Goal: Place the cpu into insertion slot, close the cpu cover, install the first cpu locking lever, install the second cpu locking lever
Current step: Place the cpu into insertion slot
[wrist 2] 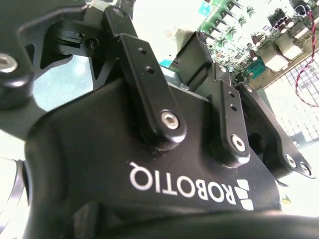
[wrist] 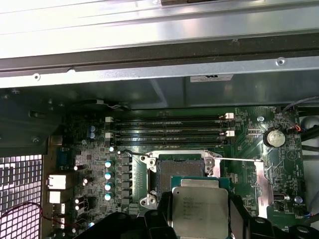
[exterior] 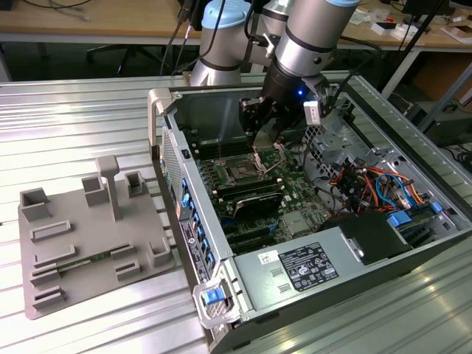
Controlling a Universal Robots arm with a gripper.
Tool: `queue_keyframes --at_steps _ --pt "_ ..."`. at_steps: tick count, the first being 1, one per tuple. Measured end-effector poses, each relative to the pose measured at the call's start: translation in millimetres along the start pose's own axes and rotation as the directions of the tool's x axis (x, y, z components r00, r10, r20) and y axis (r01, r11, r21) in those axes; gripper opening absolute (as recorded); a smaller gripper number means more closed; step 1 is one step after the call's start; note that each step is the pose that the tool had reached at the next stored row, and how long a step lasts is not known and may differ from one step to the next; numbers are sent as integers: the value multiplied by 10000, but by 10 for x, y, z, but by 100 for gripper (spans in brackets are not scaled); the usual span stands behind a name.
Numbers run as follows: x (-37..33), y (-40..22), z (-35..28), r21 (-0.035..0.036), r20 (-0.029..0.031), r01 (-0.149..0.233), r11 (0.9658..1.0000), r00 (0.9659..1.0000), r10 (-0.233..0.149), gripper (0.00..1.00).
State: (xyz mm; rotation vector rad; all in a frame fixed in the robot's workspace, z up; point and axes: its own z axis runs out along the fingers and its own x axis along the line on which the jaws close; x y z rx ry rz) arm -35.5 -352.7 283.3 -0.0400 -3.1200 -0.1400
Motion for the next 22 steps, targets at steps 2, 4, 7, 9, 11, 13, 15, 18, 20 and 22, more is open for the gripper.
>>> queue_keyframes --at_steps 2,4,7,9,11,13,15,18,20,22 --pt "0 0 2 0 0 0 10000 10000 0 55" --pt "0 0 5 0 0 0 10000 10000 0 55" --pt "-1 -4 48 0 0 0 10000 10000 0 55" --pt "-1 -5 52 -1 0 0 10000 10000 0 55" --pt "-1 -5 57 -1 1 0 10000 10000 0 55" --pt "-1 -6 64 -1 1 -2 10000 10000 2 55" --pt "-1 -7 71 1 0 -1 10000 10000 1 55" --pt "-1 -9 80 1 0 0 10000 10000 0 55" --pt "-2 -9 87 0 0 -1 10000 10000 1 55" --pt "-2 -10 93 0 1 0 10000 10000 0 55"
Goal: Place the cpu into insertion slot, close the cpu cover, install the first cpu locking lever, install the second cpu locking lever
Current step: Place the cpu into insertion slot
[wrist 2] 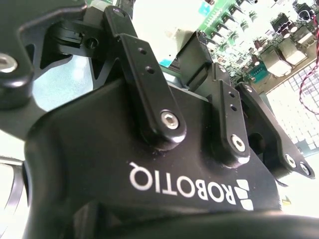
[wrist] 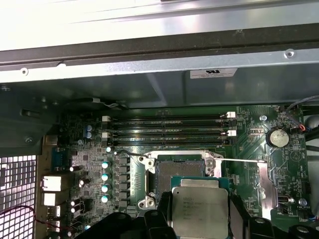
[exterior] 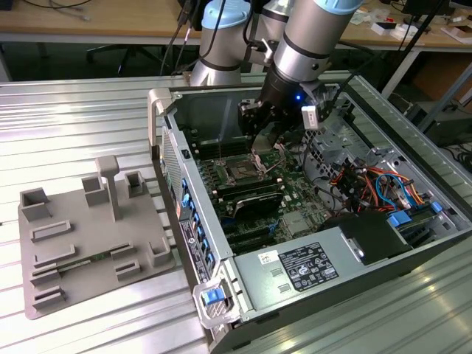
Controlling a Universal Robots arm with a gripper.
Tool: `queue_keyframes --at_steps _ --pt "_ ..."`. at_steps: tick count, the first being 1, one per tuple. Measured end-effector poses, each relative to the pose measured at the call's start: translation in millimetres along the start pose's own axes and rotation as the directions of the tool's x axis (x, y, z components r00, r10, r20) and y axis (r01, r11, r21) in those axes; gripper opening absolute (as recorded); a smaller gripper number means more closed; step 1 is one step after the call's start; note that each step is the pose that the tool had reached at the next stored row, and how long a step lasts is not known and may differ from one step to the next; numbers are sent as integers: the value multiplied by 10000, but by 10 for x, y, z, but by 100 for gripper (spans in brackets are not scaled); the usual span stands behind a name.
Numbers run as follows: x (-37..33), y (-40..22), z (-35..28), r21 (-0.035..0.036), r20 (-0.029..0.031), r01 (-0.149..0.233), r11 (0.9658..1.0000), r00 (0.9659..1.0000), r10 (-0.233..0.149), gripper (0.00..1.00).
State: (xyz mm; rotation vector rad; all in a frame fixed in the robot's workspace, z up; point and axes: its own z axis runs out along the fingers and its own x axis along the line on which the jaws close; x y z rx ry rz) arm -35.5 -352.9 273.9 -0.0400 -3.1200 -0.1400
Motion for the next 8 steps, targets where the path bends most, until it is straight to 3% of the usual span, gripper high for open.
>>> queue_keyframes --at_steps 8 --pt "0 -2 25 1 -1 0 10000 10000 0 55"
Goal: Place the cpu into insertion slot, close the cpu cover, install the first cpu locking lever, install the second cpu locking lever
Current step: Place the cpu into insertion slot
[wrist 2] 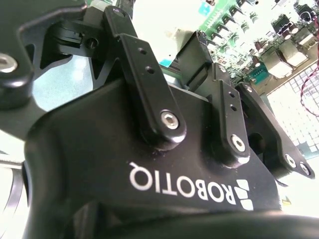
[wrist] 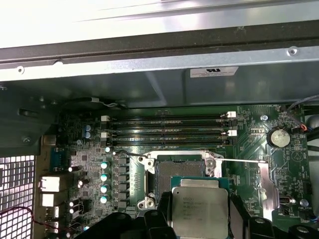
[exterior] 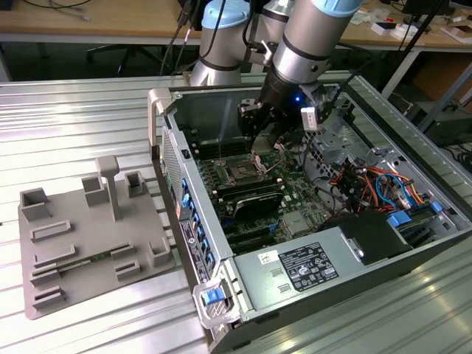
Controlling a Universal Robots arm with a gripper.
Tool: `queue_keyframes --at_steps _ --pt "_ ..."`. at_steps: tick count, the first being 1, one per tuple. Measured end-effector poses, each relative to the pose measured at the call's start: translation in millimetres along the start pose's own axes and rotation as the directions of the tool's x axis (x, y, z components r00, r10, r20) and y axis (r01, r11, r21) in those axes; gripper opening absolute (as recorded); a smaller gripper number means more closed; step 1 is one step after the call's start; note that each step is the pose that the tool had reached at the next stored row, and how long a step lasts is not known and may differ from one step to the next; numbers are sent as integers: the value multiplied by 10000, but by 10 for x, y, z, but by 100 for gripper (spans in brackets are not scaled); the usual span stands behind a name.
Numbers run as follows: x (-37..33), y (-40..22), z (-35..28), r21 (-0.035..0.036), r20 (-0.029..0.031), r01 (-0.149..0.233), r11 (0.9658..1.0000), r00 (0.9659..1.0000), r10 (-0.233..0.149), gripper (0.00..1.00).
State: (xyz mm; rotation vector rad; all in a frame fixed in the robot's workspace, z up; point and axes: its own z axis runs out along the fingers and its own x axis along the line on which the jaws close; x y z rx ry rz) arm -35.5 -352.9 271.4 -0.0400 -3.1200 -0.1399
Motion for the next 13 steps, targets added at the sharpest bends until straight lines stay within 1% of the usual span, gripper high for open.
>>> queue_keyframes --at_steps 13 --pt "-1 -2 27 -1 0 0 10000 10000 0 55"
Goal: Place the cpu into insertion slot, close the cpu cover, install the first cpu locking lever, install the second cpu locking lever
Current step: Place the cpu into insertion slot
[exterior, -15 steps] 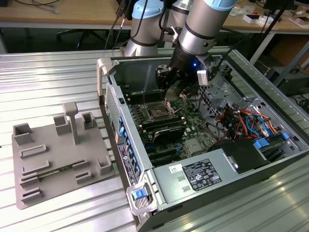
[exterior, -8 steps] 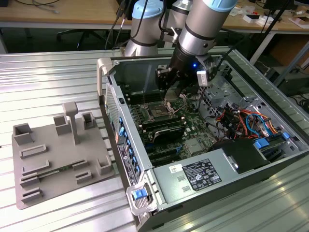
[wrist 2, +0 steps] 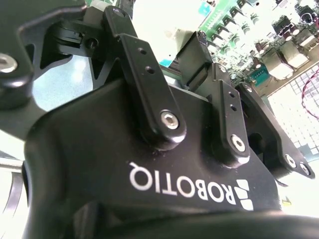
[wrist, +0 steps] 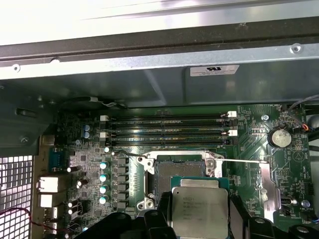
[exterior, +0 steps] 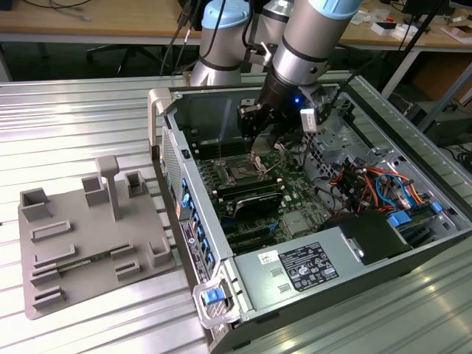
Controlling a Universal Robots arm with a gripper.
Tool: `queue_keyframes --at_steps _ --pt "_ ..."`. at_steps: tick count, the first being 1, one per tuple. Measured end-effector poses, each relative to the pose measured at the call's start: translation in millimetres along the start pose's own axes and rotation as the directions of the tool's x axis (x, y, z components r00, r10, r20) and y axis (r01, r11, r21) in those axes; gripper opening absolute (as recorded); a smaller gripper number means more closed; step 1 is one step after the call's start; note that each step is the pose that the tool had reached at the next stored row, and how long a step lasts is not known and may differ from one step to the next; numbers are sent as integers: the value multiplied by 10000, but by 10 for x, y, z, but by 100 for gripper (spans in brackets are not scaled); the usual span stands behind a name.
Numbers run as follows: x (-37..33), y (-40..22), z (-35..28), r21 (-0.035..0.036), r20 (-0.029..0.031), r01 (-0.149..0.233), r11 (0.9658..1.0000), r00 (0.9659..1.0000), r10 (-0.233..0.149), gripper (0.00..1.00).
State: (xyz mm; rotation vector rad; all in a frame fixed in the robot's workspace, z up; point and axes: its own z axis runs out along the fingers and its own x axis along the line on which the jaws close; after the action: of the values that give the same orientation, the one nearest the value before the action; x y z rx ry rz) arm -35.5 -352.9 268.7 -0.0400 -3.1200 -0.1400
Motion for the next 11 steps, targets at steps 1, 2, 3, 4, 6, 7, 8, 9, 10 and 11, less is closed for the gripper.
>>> queue_keyframes --at_steps 1,2,3,4,6,7,8,9,10,11 --pt "0 0 2 0 0 1 10000 10000 -1 55" --pt "0 0 4 0 0 0 10000 10000 0 55" --pt "0 -1 8 0 0 0 10000 10000 0 55" --pt "0 -1 11 0 0 1 10000 10000 -1 55" --pt "0 -2 17 0 0 0 10000 10000 0 55" --pt "0 -2 18 0 0 0 10000 10000 0 55" --pt "0 -2 20 0 0 0 10000 10000 0 55" --pt "-1 -2 25 0 0 0 10000 10000 0 55" --pt "-1 -2 29 -1 0 0 10000 10000 0 55" --pt "-1 -3 33 0 0 0 10000 10000 0 55"
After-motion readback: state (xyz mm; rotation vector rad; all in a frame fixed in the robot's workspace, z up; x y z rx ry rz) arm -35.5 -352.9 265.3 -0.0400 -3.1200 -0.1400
